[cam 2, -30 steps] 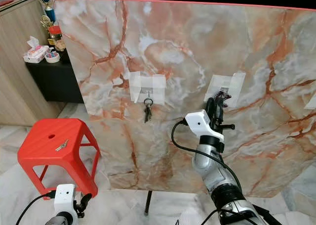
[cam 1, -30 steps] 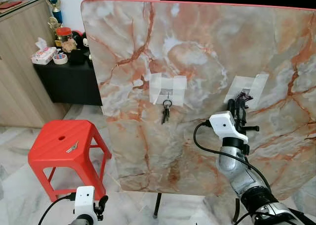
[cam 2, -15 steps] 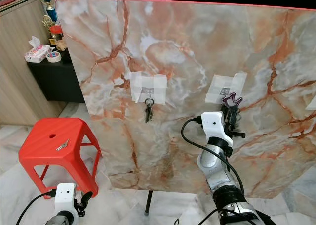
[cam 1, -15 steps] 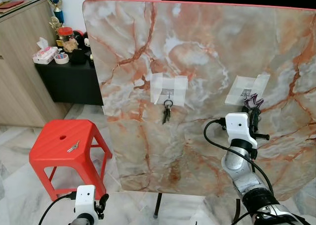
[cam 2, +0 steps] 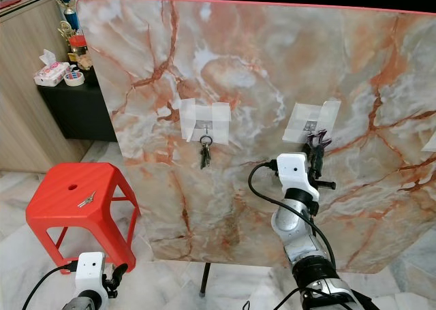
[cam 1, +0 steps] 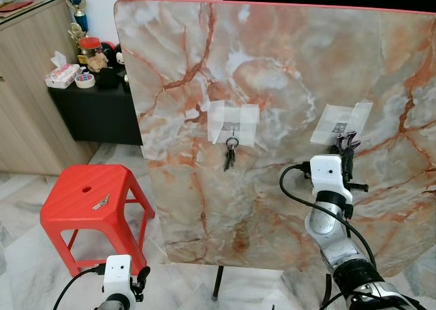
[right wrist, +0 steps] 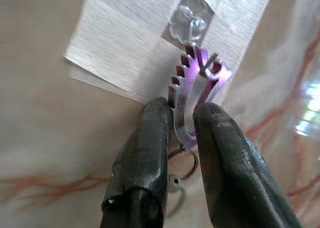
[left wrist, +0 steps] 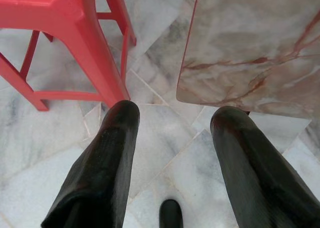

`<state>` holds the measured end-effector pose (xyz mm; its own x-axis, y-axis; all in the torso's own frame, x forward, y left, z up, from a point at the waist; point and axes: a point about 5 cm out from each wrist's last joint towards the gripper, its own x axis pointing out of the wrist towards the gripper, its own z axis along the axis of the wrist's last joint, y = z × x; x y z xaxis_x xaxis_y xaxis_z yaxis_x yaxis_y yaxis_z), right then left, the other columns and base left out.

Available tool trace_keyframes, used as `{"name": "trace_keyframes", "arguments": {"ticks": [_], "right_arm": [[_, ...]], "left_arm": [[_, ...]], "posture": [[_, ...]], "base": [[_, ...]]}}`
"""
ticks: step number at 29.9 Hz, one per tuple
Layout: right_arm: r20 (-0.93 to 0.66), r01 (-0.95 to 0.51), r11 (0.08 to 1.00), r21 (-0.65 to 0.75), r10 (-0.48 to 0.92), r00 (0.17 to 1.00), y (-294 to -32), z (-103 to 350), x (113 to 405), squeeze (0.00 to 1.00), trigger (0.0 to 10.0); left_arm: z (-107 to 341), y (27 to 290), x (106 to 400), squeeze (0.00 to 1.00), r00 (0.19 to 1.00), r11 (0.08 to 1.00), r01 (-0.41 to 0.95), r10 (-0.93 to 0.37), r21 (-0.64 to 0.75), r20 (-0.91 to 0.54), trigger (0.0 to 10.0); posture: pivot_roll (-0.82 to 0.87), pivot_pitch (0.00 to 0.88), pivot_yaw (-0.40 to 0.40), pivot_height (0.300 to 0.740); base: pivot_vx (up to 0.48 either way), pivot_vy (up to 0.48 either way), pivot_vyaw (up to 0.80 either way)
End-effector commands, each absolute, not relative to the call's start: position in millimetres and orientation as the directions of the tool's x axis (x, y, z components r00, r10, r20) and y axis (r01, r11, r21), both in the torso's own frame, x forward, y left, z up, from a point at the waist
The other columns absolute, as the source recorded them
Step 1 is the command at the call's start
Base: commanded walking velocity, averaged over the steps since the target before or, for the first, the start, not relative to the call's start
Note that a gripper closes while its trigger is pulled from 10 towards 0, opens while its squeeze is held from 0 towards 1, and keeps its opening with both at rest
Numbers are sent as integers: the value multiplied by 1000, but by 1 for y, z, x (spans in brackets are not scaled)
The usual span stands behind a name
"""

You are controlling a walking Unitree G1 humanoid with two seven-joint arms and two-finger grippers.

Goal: Hang keys on a hook

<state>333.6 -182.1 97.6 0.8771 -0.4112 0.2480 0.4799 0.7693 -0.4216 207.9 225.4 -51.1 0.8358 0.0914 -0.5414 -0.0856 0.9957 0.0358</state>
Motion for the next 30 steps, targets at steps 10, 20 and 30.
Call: {"name": "trace_keyframes", "arguments": {"ticks": [10, 20, 30], "right_arm": [[208, 359, 860, -361, -301, 931, -169, 86, 322, 0, 10000], [106, 234, 911, -341, -210, 972, -164, 63, 304, 0, 10000], [-296, 71, 973, -221, -136, 945, -153, -2, 272, 0, 10000]], "left_arm": [[-56, 228, 201, 0, 813, 995, -93, 97, 36, -574, 10000], [-56, 229, 201, 0, 810, 995, -95, 98, 36, -578, 10000], [-57, 227, 202, 0, 803, 994, -103, 104, 36, -587, 10000]], "posture": [[78, 4, -64, 740], [72, 0, -66, 740], [70, 0, -68, 740]], "base": [[0, 0, 0], [0, 0, 0], [0, 0, 0]]}}
